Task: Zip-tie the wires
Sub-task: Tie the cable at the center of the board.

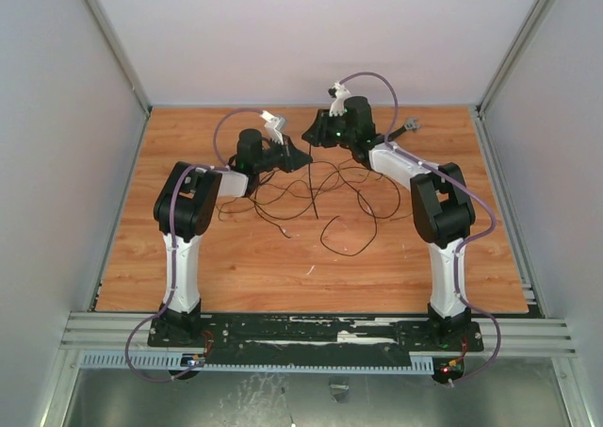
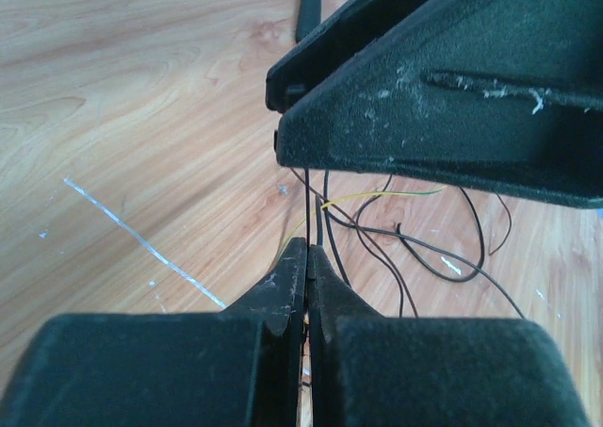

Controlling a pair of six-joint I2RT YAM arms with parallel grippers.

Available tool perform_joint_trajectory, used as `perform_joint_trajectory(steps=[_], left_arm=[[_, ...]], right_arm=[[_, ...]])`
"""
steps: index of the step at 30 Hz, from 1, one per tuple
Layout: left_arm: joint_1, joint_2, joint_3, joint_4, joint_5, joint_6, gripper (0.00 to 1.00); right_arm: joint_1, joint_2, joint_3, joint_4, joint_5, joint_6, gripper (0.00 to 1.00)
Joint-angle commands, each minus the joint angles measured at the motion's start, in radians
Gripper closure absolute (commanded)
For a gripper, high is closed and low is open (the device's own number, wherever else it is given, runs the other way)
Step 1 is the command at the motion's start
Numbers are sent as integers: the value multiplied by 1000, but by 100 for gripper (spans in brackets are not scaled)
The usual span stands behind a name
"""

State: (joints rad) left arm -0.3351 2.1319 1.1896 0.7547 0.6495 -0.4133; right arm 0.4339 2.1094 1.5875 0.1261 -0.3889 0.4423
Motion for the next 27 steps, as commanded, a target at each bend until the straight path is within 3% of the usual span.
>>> perform_joint_trajectory(steps=[1,7,22,27], left_arm=[[-7,-9,2,32,15,1,100],[-7,-12,3,32,17,-1,100],[-7,-13,5,33,18,-2,100],[-7,-12,4,34,19,-2,100]], right_arm=[[4,18,44,-12,36,-25,65],[4,23,59,-29,45,-36,74],[8,18,50,-48,64,-50,80],[10,8,53,-48,63,-49,90]])
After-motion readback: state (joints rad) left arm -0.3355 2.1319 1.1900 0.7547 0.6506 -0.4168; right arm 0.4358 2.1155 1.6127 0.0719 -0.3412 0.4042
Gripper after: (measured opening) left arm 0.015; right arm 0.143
